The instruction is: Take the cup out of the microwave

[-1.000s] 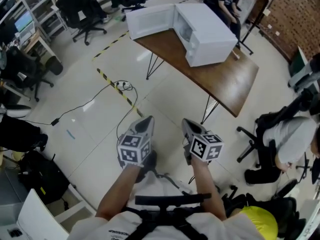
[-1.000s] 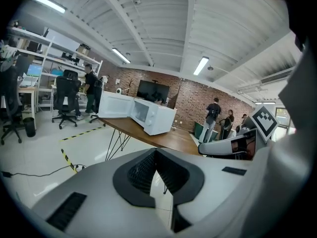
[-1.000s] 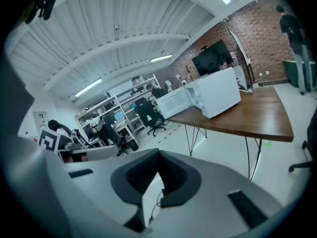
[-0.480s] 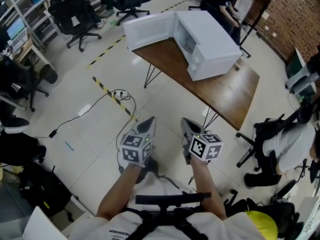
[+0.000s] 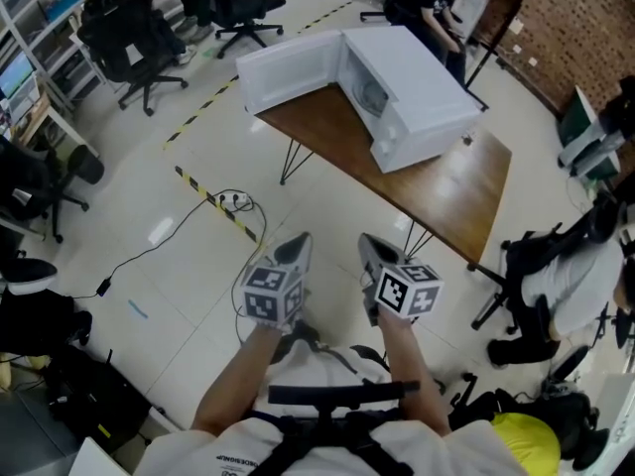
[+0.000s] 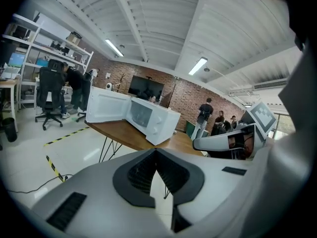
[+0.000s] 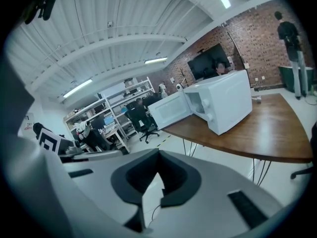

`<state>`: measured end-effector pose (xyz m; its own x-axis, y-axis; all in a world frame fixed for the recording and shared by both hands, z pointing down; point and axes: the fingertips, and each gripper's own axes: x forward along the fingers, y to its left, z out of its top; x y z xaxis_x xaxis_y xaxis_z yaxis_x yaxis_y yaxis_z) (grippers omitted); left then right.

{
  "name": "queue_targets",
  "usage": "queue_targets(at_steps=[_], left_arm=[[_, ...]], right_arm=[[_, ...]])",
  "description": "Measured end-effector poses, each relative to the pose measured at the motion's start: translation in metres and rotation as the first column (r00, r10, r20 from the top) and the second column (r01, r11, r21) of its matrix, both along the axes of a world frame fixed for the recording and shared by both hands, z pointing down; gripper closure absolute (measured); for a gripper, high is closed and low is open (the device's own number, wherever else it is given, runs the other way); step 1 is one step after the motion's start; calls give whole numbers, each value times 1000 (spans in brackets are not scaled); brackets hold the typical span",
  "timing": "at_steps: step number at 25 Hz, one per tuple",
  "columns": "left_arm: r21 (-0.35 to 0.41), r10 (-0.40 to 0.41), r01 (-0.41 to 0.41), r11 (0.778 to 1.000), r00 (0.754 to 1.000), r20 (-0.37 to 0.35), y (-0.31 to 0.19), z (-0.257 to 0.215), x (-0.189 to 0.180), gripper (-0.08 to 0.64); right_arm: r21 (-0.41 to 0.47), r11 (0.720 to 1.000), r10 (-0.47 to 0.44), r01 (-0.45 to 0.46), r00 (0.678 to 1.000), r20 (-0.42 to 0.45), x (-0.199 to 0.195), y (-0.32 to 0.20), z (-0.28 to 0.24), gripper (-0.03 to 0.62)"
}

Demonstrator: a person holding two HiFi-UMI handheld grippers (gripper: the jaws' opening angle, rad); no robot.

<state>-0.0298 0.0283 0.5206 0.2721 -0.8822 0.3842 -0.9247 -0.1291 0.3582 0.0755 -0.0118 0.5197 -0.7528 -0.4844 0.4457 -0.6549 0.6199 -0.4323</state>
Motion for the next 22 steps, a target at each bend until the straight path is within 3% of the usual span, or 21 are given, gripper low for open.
queue_targets(at_steps=[22], left_arm=[[-20,59,-59,998,998,2,-64,13,-34,560]], right_arm=[[-3,1000,16,-16,1000,-1,-49,-59,5,586]])
